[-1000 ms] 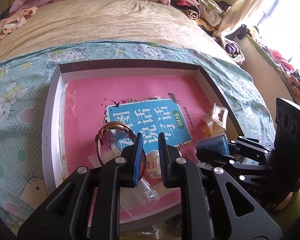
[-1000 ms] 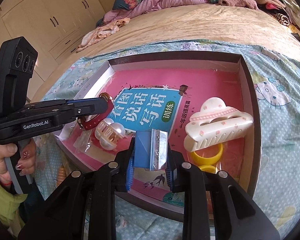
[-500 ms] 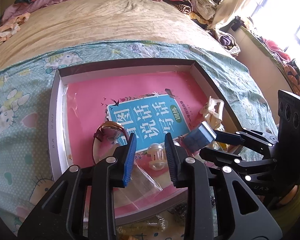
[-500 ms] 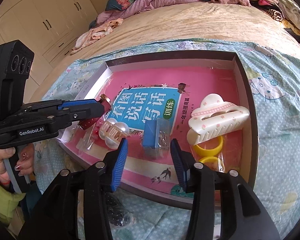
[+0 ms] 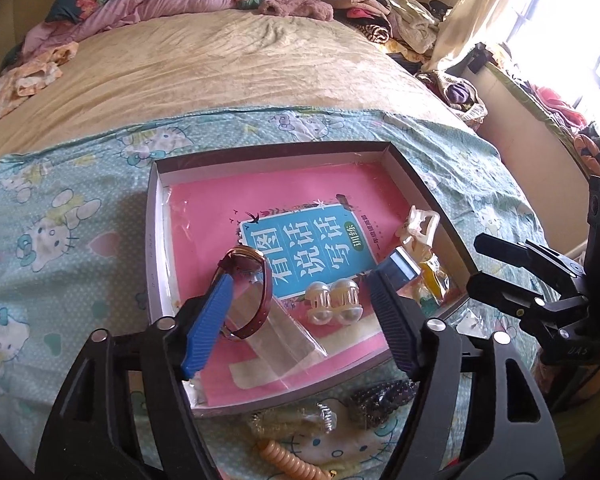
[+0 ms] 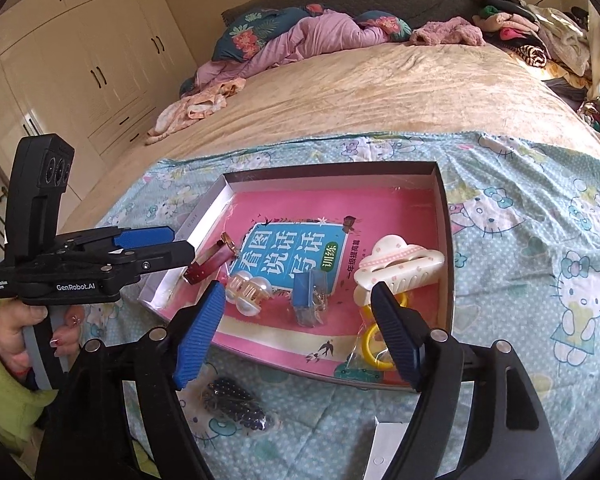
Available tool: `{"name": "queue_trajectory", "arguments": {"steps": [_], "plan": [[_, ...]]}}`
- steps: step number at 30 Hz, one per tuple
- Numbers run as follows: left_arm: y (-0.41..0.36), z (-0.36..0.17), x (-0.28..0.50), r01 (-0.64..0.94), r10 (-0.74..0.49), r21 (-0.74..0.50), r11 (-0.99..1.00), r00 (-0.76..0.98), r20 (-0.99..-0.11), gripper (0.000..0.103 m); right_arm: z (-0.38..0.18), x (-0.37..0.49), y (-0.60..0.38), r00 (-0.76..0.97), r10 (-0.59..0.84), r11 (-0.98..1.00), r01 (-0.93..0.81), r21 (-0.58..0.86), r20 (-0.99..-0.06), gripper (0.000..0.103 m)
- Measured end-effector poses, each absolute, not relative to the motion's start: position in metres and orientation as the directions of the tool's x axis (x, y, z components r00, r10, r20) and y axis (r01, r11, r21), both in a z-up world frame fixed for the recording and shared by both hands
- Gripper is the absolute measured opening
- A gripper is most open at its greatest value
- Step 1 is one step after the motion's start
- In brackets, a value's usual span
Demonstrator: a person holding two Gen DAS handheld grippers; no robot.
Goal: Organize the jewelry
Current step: 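Withdraw both open tools from the box toward the remaining items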
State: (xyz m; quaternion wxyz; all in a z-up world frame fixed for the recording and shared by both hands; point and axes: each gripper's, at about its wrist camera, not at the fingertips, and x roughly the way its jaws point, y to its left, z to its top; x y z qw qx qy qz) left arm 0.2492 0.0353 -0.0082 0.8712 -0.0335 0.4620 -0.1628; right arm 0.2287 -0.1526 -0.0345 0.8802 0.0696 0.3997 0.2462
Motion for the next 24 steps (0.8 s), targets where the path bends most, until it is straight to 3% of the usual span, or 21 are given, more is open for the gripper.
{"name": "queue_trajectory", "arguments": {"steps": [1,2,3,6,24], "plan": [[0.037,-0.005,0.248,0.249,-0.315,-0.21,0.945,0.525,-0.791,0.072,-0.03,0.227,-0.154,0.57,0.486,0.871,-0.378,0.314,-0.662,0.077],[0.038,-0.002,0.246,0.248,-0.316,-0.212,0.945,0.53,-0.787,0.073,-0.026,0.224,-0.157,0.584,0.48,0.875,-0.376,0.306,-0.654,0.091],[0.04,0.002,0.244,0.245,-0.314,-0.212,0.946,0.537,-0.783,0.078,-0.021,0.22,-0.159,0.605,0.471,0.88,-0.37,0.297,-0.642,0.094],[0.043,0.011,0.238,0.239,-0.309,-0.208,0.948,0.55,-0.776,0.087,-0.008,0.212,-0.168,0.645,0.461,0.887,-0.362,0.288,-0.609,0.095],[0.051,0.057,0.176,0.265,-0.304,-0.171,0.949,0.632,-0.712,0.088,0.048,0.155,-0.192,0.768,0.394,0.919,-0.32,0.23,-0.505,0.097]]}}
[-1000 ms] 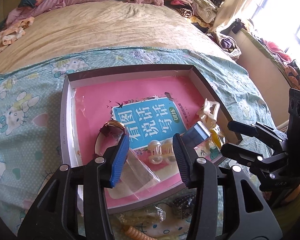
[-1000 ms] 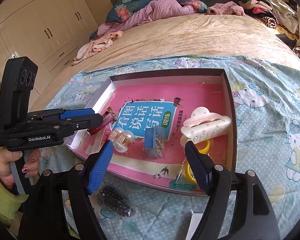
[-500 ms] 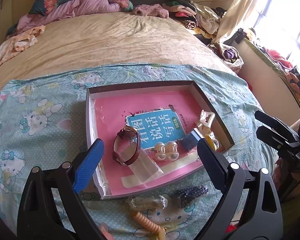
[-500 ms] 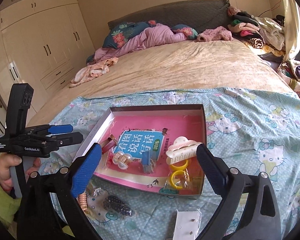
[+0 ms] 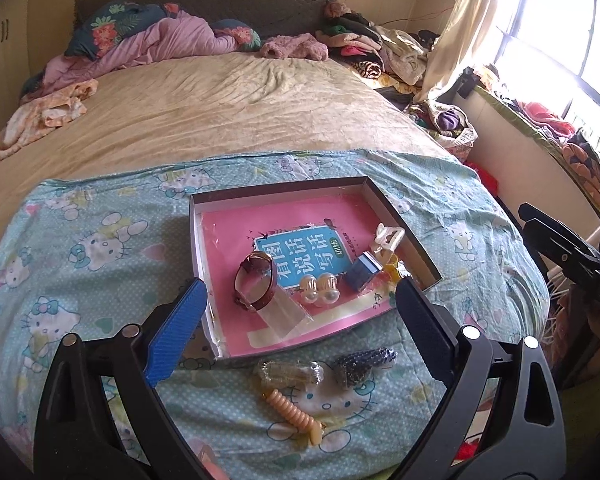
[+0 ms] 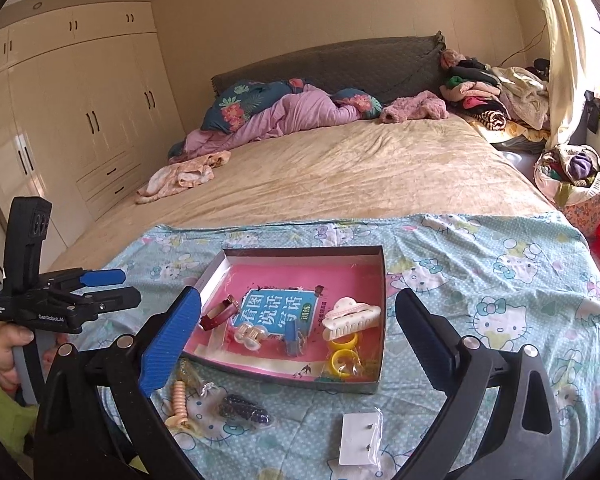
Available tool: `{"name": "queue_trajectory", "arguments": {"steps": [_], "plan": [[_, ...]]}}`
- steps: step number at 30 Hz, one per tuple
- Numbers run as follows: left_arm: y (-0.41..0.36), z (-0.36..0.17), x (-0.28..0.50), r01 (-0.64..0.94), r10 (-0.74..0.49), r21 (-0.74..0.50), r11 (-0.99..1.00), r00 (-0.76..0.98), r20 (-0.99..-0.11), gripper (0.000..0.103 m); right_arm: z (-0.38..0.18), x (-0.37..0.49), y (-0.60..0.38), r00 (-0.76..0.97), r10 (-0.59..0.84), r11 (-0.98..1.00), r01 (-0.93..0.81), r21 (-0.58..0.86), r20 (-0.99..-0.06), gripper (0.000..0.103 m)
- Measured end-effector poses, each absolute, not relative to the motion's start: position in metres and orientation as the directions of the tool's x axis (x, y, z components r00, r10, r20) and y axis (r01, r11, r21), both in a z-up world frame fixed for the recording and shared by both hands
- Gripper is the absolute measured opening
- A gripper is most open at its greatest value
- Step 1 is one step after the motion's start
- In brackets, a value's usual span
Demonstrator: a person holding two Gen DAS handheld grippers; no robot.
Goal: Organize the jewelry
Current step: 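Withdraw both open tools from the box toward the remaining items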
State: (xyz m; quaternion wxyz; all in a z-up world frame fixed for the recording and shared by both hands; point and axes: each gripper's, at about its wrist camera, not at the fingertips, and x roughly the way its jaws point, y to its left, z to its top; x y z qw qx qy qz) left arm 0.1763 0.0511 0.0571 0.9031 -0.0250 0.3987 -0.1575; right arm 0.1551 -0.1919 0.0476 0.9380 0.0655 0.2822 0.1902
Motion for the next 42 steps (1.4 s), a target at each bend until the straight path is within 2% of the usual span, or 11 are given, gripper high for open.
{"name": "queue_trajectory", "arguments": {"steps": [16,22,31,42], "plan": [[0.046,0.062,0.117,0.246,-0.223,-0.061,0.967,0.713,-0.665,0.088,0.052,0.119,-0.169,0.75,0.442,0.895,-0.402,0.192,-0.491,0.097],[0.044,0.052,0.105,0.233,-0.218,-0.068,0.97,0.715,-0.664,0.088,0.044,0.109,-0.169,0.738,0.452,0.889,-0.419,0.185,-0.502,0.097],[0.047,0.026,0.094,0.197,-0.203,-0.089,0.976,0.695,-0.69,0.088,0.023,0.102,-0.167,0.705,0.45,0.886,-0.427,0.179,-0.549,0.097],[0.04,-0.003,0.093,0.196,-0.174,-0.056,0.979,0.658,-0.732,0.088,-0.009,0.101,-0.168,0.675,0.417,0.899,-0.406,0.165,-0.609,0.097]]}}
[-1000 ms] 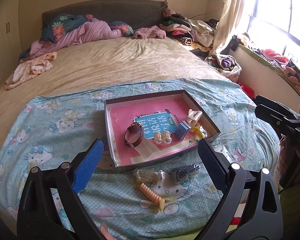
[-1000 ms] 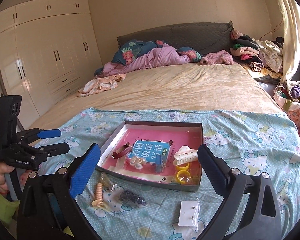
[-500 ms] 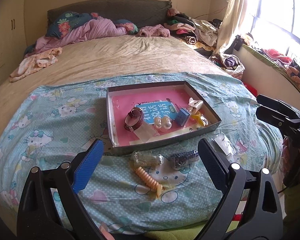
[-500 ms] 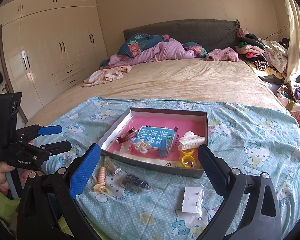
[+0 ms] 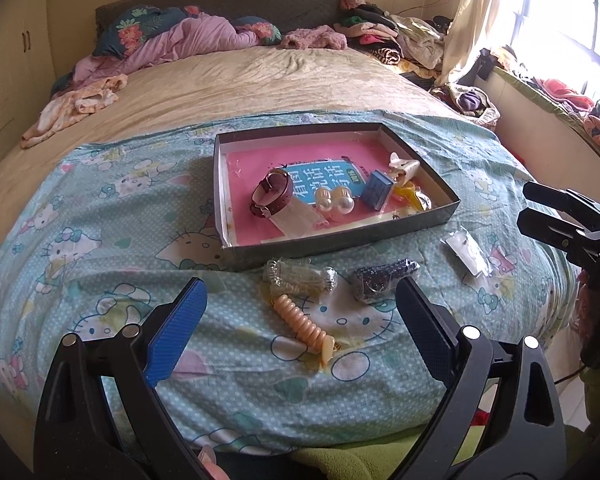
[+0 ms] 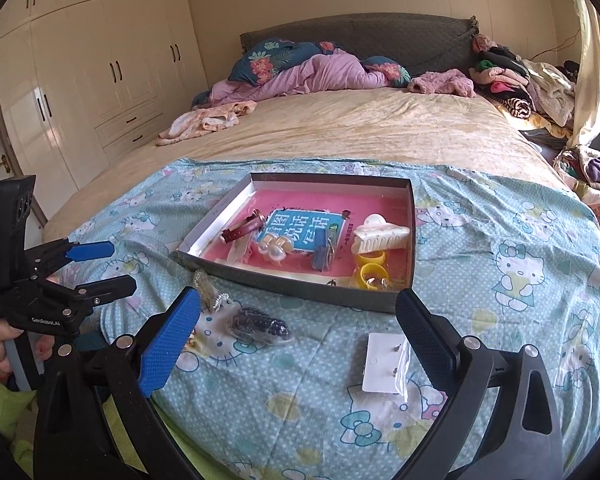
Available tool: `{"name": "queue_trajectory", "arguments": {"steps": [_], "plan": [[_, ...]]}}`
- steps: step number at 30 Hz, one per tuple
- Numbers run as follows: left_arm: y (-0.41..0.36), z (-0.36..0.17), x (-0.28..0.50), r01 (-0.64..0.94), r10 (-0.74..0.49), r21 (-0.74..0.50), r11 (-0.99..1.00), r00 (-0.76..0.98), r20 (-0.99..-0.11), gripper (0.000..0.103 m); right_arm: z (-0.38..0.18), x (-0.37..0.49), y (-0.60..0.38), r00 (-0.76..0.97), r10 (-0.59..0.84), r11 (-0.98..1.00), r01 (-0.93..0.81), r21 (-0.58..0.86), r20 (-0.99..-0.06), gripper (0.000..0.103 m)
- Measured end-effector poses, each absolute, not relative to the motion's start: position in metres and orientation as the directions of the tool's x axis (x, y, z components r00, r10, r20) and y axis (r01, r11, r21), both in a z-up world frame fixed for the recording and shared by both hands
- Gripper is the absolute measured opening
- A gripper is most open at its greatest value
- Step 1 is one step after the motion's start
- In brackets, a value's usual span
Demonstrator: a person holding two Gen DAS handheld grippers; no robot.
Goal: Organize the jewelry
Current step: 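Withdraw both open tools from the box toward the remaining items, then move right tool to the white earring card while left tool approaches the orange spiral tie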
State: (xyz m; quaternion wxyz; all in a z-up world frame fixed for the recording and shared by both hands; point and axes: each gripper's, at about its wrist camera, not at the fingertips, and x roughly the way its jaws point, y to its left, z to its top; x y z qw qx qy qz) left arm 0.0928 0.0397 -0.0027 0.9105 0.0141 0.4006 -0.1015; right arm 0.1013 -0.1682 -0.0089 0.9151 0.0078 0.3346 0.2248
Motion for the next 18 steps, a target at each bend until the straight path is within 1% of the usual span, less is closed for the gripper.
{"name": "queue_trajectory", "arguments": {"steps": [8,18], "plan": [[0.036,-0.028,0.098,0.194,-0.163,-0.052,0.98,0.616,-0.771,0.088,-0.037,0.104,-0.167,0.666,0.341,0.921,-0.378,0.094,-0.663,0.097],[0.041,-0.068,0.103,0.163,-0.178,-0.104,0.981,0.556,-0.812,0.088,-0.067,0.116,-0.188,0.639,0.322,0.939,-0.308,0.152,-0.698,0.097]]}}
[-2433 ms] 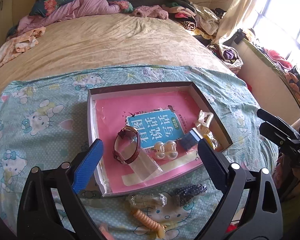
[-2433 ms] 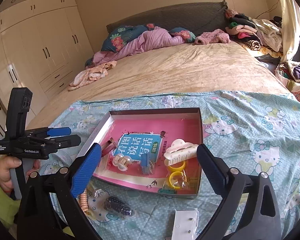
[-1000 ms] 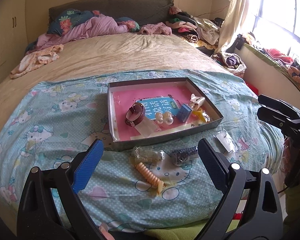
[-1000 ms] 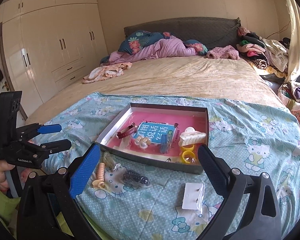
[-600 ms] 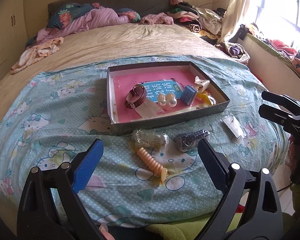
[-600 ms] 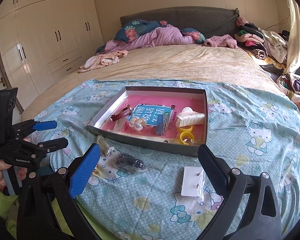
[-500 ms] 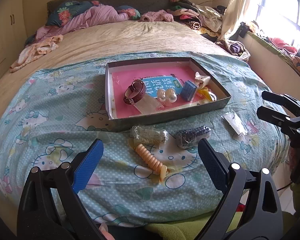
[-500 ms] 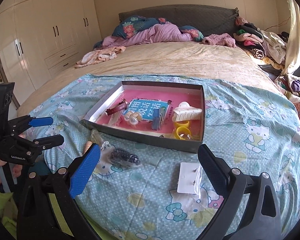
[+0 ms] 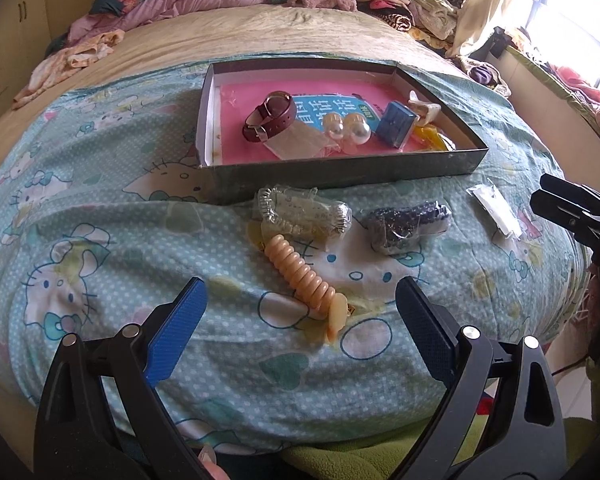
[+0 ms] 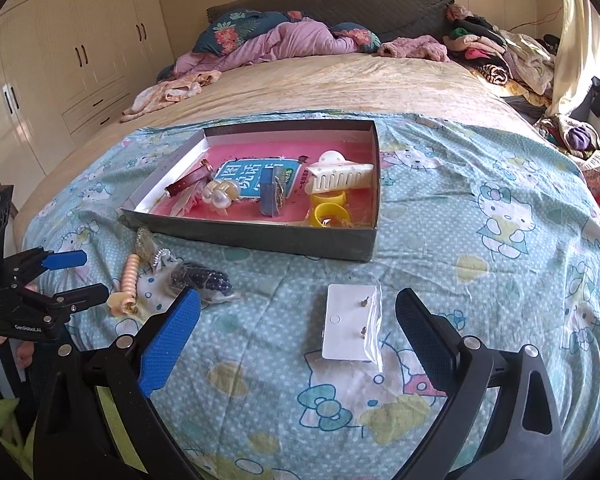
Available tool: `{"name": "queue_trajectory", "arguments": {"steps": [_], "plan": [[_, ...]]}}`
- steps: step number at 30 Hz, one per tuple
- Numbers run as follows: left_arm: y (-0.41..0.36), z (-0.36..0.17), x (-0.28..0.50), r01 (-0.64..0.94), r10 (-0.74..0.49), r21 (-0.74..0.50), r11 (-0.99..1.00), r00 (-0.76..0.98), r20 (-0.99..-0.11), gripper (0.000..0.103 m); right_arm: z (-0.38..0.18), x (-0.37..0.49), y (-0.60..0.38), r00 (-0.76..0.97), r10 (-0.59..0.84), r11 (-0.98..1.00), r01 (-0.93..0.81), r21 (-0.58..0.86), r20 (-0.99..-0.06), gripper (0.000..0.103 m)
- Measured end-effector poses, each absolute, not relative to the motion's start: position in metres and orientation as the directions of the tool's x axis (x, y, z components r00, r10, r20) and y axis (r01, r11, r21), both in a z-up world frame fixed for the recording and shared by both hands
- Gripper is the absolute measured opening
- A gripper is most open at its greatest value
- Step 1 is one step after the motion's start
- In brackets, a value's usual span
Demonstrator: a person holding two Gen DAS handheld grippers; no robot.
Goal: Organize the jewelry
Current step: 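Move right tool to the white earring card while left tool approaches the orange spiral tie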
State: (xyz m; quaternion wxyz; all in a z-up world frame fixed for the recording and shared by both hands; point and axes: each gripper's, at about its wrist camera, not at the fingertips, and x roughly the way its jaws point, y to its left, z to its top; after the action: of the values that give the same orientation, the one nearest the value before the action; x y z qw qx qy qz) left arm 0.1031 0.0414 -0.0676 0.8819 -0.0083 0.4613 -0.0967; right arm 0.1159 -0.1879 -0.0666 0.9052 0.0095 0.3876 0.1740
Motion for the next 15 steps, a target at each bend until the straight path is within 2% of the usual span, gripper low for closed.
{"name": "queue_trajectory", "arguments": {"steps": [3,9,12,15], "plan": [[0.044,-0.076,0.106,0.156,-0.212,-0.152,0.976,0.535,-0.818,0.084,-0.072,0.119,-0.192,0.633,0.316,0.943,-0.293,0.159,-0.706,0.097],[0.041,-0.084,0.111,0.166,-0.269,-0.213,0.963,0.507,-0.819,0.045,-0.082,0.125,-0.203,0.624,0.31,0.948,-0.256,0.186,-0.717,0.097],[0.039,-0.088,0.116,0.163,-0.283,-0.233,0.959,0.491,-0.824,0.041,-0.087,0.128,-0.208,0.62,0.307,0.95,-0.239,0.199,-0.721,0.097],[0.039,-0.094,0.121,0.149,-0.279,-0.236,0.96,0.475,-0.835,0.04,-0.092,0.131,-0.211,0.613,0.308,0.951,-0.231,0.208,-0.727,0.097]]}}
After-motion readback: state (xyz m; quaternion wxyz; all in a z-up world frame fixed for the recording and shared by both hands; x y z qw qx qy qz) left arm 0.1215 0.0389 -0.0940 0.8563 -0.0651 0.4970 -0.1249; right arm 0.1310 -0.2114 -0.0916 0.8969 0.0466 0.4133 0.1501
